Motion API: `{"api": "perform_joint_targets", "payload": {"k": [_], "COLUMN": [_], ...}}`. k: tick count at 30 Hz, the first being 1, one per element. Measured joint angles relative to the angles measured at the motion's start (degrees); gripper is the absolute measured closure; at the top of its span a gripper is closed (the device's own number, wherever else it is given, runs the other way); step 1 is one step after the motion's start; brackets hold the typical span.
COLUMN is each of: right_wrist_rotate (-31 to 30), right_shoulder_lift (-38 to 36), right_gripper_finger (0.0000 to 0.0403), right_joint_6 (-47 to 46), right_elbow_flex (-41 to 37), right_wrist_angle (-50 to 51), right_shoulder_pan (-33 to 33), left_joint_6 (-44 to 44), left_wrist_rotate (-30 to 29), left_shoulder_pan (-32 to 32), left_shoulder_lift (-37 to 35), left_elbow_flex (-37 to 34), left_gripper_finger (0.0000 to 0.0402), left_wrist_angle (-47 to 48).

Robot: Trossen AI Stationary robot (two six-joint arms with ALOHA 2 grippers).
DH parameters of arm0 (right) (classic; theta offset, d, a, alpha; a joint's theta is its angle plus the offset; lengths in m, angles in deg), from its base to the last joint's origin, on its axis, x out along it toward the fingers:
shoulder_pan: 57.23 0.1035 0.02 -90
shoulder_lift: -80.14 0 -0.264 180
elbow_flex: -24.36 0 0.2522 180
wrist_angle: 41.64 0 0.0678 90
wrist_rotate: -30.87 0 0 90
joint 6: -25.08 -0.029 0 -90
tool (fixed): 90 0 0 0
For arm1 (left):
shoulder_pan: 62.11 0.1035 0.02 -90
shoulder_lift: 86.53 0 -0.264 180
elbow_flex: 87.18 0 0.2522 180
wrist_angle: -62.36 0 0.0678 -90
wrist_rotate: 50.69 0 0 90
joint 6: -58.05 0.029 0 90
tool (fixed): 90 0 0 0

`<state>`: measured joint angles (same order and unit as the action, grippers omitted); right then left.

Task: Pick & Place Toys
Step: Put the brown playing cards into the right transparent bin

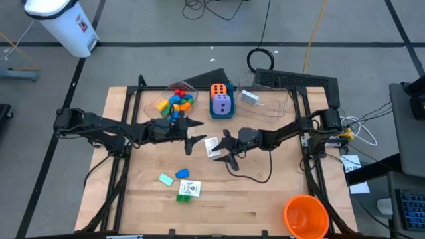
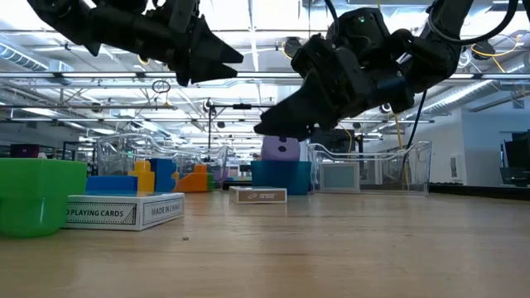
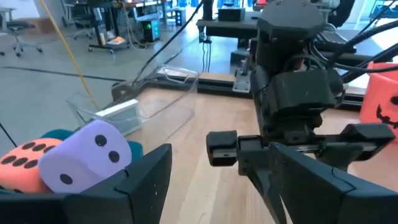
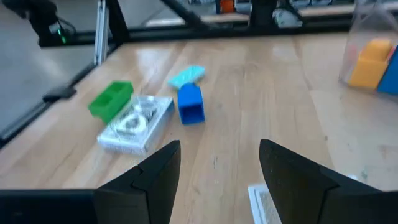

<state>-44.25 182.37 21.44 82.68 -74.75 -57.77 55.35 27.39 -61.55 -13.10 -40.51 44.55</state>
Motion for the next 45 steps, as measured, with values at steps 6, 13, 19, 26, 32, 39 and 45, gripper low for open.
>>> {"api": "perform_joint_targets", "payload": {"k": [6,13,19,26,32,39,45], "right_wrist_rotate": [-0.04,-0.04,-0.07,-1.7,-3.66,-2.86,-3.01], "right_shoulder_lift": [0.0,0.0,0.0,0.0,0.0,2.55,7.88], "right_gripper_finger": [0.0193,0.0193,0.0193,0.0193,0.0193,0.0193,0.0193], "right_joint_6": [1.36,2.35,7.05,12.33,12.09,11.68,9.86], "right_elbow_flex": [0.0,0.0,0.0,0.0,0.0,0.02,2.04], "right_wrist_angle": [2.24,3.21,4.47,7.3,8.75,10.52,8.31], "right_shoulder_pan": [0.18,0.18,0.18,-0.2,-2.19,-1.91,1.04], "left_joint_6": [3.8,11.31,13.07,18.02,16.63,7.38,2.51], "left_wrist_rotate": [-0.11,-0.11,-0.12,-0.09,1.4,5.02,5.01], "left_shoulder_pan": [0.6,2.07,3.52,4.2,4.23,4.25,4.17], "left_shoulder_lift": [0.0,0.0,0.0,0.0,0.0,0.35,1.55], "left_elbow_flex": [0.0,0.0,0.07,0.07,1.74,2.03,2.03], "left_gripper_finger": [0.0128,0.0128,0.0128,0.0128,0.0128,0.0128,0.0128], "left_wrist_angle": [-1.39,-6.81,-14.39,-17.14,-16.65,-0.91,6.24]}}
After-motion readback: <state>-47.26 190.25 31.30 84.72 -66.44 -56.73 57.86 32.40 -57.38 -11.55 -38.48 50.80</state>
